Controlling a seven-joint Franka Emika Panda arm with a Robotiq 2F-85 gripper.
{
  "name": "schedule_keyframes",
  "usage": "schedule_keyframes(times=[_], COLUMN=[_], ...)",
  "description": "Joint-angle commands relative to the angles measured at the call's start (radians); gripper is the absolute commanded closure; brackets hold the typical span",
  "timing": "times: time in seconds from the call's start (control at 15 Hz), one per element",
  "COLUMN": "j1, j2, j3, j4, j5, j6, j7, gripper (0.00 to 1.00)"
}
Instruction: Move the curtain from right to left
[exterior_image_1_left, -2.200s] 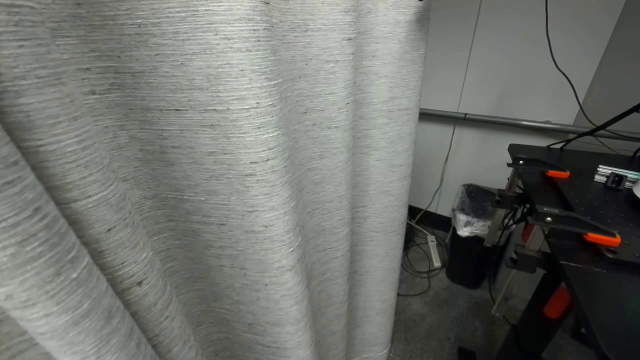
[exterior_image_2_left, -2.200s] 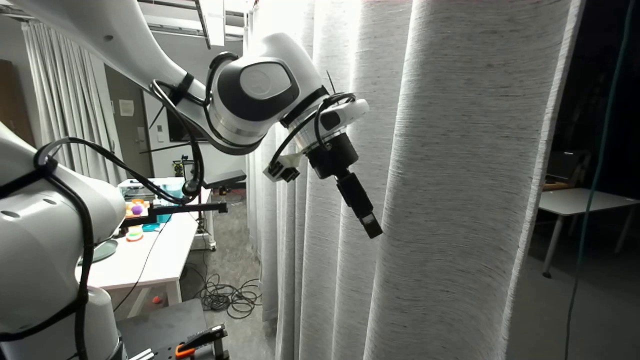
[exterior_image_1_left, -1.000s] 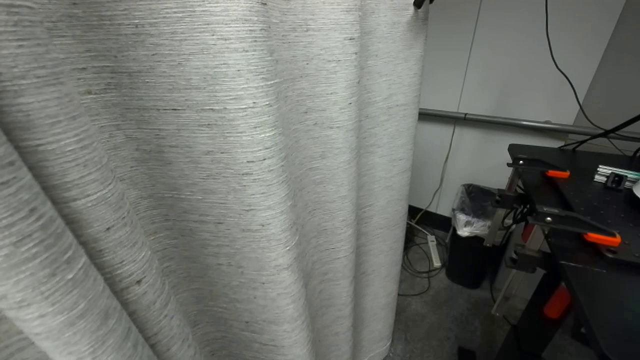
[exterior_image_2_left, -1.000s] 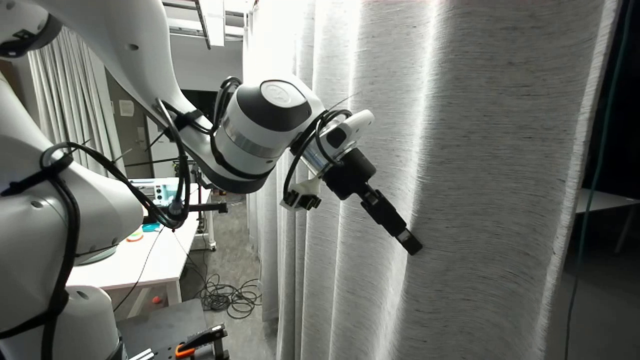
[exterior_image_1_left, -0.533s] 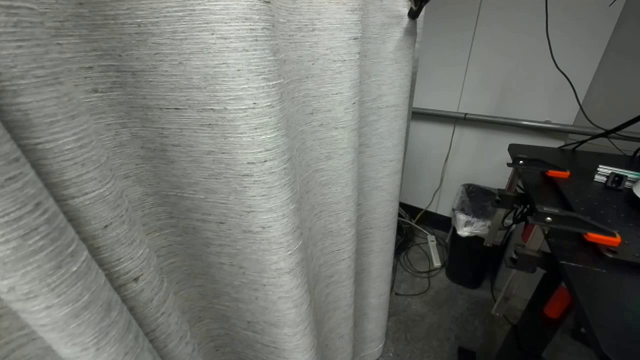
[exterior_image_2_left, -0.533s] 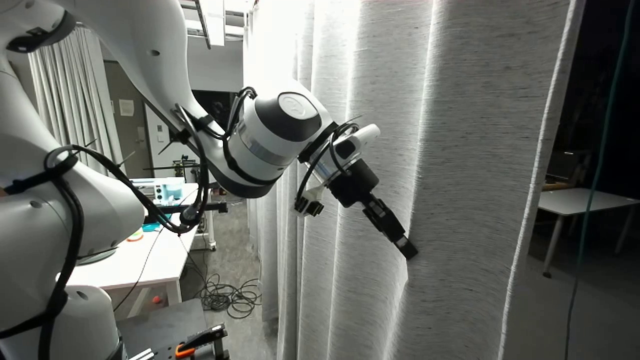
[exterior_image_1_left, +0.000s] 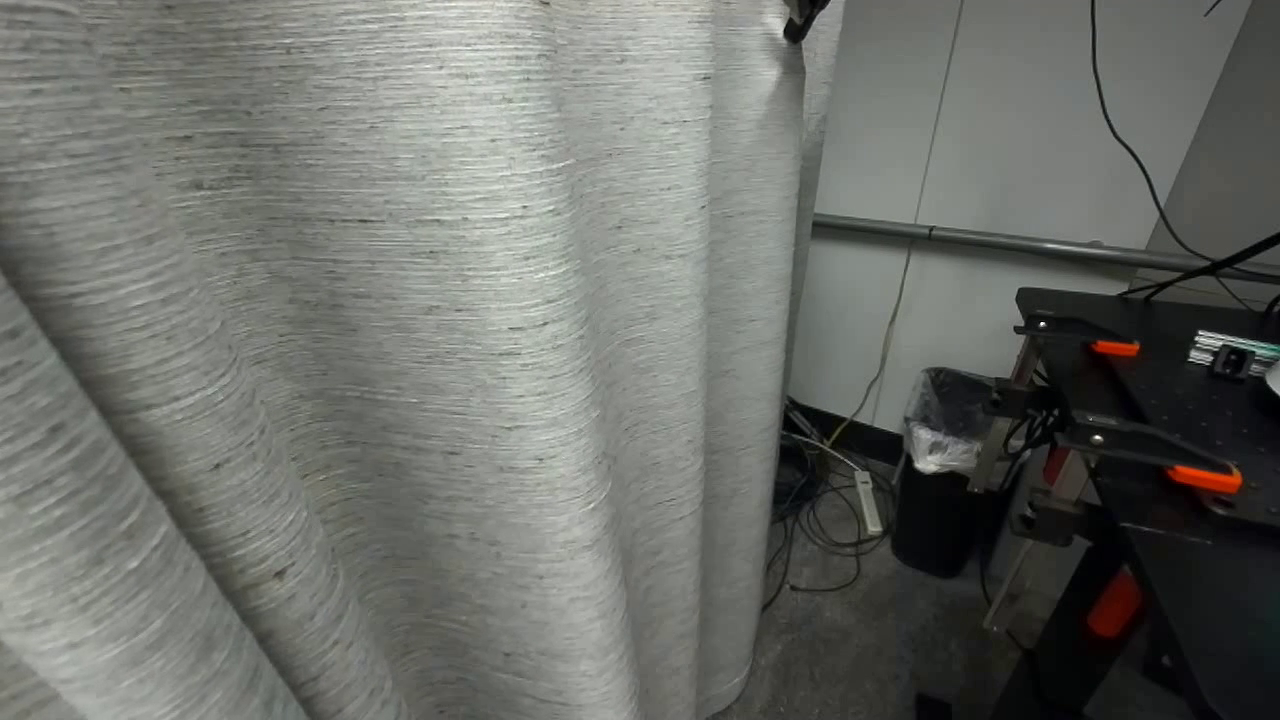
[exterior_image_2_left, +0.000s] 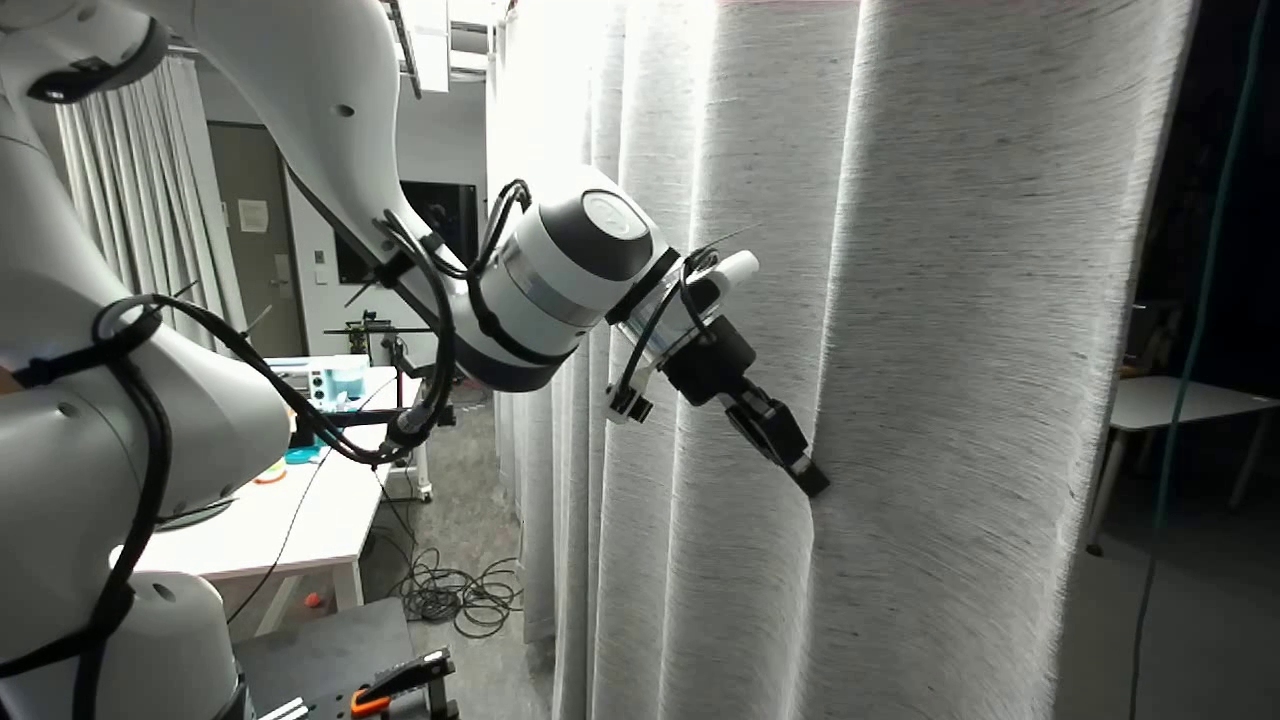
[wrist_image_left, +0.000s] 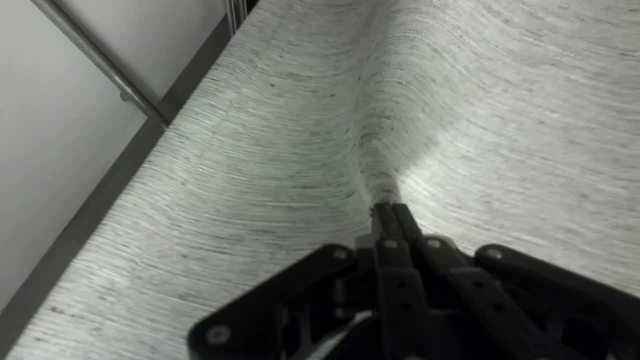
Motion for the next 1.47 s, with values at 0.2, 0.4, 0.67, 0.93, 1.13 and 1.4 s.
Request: schedule_keyframes(times=[0.2, 0.4, 0.67, 0.93, 1.13, 1.4], j1=[0.004, -0.018, -0.056, -0.077, -0.052, -0.011], j2=[0.148, 0.218, 0.316, 0.4, 0.448, 0.457], j3=[0.23, 0.332, 0.441, 0.54, 0.609, 0.699], j4=[0.131, 0.202, 0.283, 0.348, 0.362, 0.364], j5=[-0.106, -0.168, -0.271, -0.391, -0.462, -0.505], j6=[0.016, 0.013, 0.003, -0.024, -0.046, -0.044], j7=[-0.005, -0.016, -0.009, 0.014, 0.043, 0.067], gripper=[1.0, 1.0, 1.0, 1.0, 1.0, 1.0])
